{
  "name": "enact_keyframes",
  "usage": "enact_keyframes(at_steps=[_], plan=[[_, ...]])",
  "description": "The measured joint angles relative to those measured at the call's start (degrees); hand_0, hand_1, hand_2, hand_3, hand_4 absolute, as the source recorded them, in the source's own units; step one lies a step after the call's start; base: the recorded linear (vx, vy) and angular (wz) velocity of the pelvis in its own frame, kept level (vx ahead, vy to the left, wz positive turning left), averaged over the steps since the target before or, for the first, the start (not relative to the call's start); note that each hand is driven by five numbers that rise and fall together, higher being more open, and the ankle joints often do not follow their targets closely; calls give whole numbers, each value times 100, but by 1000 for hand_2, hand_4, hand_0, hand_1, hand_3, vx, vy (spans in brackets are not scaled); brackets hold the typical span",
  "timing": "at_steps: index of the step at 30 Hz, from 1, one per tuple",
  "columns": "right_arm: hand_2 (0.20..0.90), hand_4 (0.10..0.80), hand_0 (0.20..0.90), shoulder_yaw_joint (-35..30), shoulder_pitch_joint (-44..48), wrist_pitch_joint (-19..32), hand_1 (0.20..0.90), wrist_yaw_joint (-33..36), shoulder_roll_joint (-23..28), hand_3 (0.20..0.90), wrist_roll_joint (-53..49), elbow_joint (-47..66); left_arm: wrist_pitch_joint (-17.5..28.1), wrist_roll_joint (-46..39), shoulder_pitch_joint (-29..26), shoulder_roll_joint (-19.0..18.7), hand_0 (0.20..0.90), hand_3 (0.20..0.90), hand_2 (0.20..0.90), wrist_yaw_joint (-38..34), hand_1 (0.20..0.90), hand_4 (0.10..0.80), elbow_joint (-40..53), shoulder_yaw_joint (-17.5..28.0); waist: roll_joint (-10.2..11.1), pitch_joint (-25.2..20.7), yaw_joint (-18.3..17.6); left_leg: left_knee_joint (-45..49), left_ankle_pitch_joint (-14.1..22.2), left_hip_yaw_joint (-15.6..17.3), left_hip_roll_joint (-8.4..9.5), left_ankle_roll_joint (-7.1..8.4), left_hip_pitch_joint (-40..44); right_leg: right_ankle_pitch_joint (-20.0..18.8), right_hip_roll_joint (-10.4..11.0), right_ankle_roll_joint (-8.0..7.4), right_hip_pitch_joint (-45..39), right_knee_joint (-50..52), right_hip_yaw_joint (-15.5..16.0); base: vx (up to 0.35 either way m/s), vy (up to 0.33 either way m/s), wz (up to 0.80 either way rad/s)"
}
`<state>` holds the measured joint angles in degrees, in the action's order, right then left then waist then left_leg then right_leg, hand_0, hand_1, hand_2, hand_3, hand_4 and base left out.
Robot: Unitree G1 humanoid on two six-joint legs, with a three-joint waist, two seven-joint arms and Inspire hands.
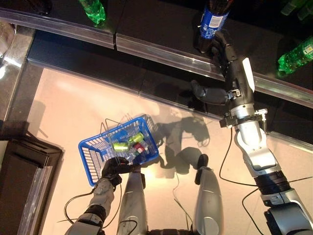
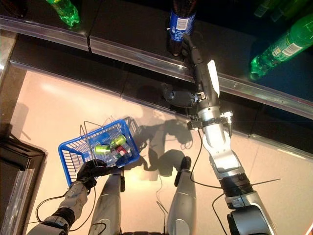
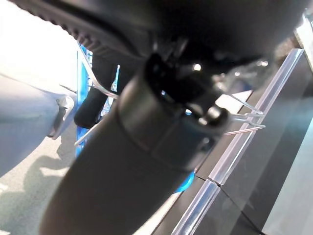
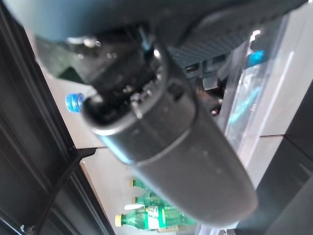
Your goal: Pick up the drink and place into the basket.
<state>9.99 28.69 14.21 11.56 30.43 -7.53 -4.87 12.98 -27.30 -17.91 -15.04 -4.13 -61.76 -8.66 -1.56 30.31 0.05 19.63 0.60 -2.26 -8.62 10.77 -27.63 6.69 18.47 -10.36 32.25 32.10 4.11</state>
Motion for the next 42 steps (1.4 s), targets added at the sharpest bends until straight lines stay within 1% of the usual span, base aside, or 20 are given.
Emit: enact_keyframes(at_steps=[8, 12, 18, 24, 29, 36, 42], plan=[[900, 800, 900, -3, 4, 0, 900, 297, -98, 900, -40, 0, -22, 0, 1, 32, 300, 200, 300, -7, 300, 100, -7, -56, -33, 20, 0, -76, -36, 7, 25, 33, 73, -7, 35, -12, -67, -11, 22, 0, 0, 0], [900, 800, 900, -14, -9, 1, 900, 448, -99, 900, -48, -2, -33, 0, 1, 36, 300, 200, 300, -9, 300, 100, -13, -185, -33, 20, -2, -86, -28, 10, 59, 9, 126, -14, 74, -27, -117, -47, 15, 2, -1, 1], [900, 800, 900, -206, -4, 4, 900, 620, -99, 900, -178, -117, -36, 1, 1, 55, 300, 200, 300, -21, 300, 100, -1, -196, -48, 28, -1, -191, -87, 17, 59, -49, 154, -24, 68, -30, -124, -107, 22, 0, 0, 0], [900, 800, 900, -328, 66, 3, 900, 966, -96, 900, -428, -323, -47, 0, 1, 61, 300, 200, 300, -32, 300, 100, 15, -209, -70, 39, 9, -270, -135, 25, 69, 21, 182, -69, 78, -56, -162, -164, 42, 0, 0, 0], [900, 800, 900, -337, 208, 0, 900, 1179, -95, 900, -613, -376, -94, 0, 1, 61, 300, 200, 300, -37, 300, 100, 4, -219, -71, 40, 51, -312, -136, 33, 77, 23, 255, -71, 86, -60, -230, -204, 50, 0, 0, 0], [900, 800, 900, -351, 593, -24, 900, 1240, -89, 900, -634, -568, -123, -1, 0, 61, 300, 200, 300, -41, 300, 100, 59, -311, -71, 40, 117, -306, -125, 24, 78, -1, 262, -77, 88, -67, -245, -229, 56, 0, 0, 0], [900, 800, 900, -394, 786, -254, 900, 1238, -86, 900, -836, -780, -136, -1, 1, 58, 300, 200, 300, -47, 300, 100, 135, -398, -76, 42, 183, -335, -125, 20, 82, -1, 252, -78, 92, -69, -245, -261, 72, 0, 0, 0]])
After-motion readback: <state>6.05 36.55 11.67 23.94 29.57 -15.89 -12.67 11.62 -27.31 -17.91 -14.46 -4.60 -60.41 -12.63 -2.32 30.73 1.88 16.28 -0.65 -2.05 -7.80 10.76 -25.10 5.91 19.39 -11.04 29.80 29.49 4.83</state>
